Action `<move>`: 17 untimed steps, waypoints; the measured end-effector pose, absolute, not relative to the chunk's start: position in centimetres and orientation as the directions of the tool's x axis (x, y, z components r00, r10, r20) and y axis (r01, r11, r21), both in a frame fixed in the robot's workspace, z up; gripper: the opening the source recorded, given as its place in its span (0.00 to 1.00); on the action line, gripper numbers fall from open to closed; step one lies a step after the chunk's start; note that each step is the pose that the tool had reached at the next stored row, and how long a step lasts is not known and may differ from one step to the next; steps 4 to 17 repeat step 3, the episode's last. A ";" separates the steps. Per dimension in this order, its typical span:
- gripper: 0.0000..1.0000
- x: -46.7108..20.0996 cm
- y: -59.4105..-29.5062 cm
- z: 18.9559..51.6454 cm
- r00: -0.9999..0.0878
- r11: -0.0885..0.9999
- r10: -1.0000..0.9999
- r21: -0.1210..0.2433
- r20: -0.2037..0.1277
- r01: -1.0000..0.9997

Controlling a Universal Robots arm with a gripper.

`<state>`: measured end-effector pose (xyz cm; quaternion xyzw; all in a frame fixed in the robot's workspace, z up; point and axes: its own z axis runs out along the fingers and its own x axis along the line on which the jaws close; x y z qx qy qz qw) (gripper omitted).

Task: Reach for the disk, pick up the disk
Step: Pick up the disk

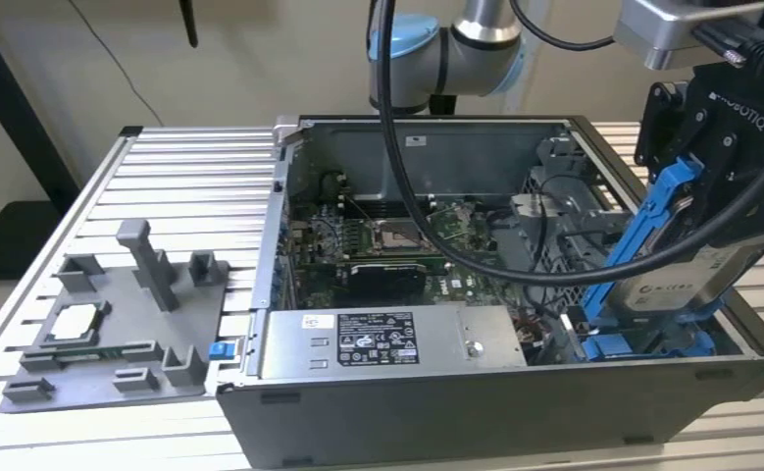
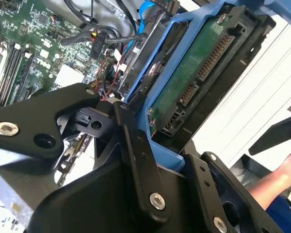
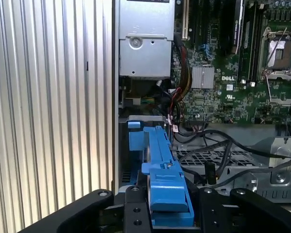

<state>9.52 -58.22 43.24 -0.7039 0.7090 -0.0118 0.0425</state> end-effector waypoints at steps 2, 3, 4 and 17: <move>0.00 9.5 -58.2 43.2 -0.006 0.009 -0.999 -0.077 -0.044 -0.997; 0.00 9.5 -58.2 43.2 -0.006 0.009 -0.999 -0.077 -0.044 -0.997; 0.00 9.5 -58.2 43.2 -0.006 0.009 -0.999 -0.077 -0.044 -0.997; 0.00 9.5 -58.2 43.2 -0.006 0.009 -0.999 -0.077 -0.044 -0.997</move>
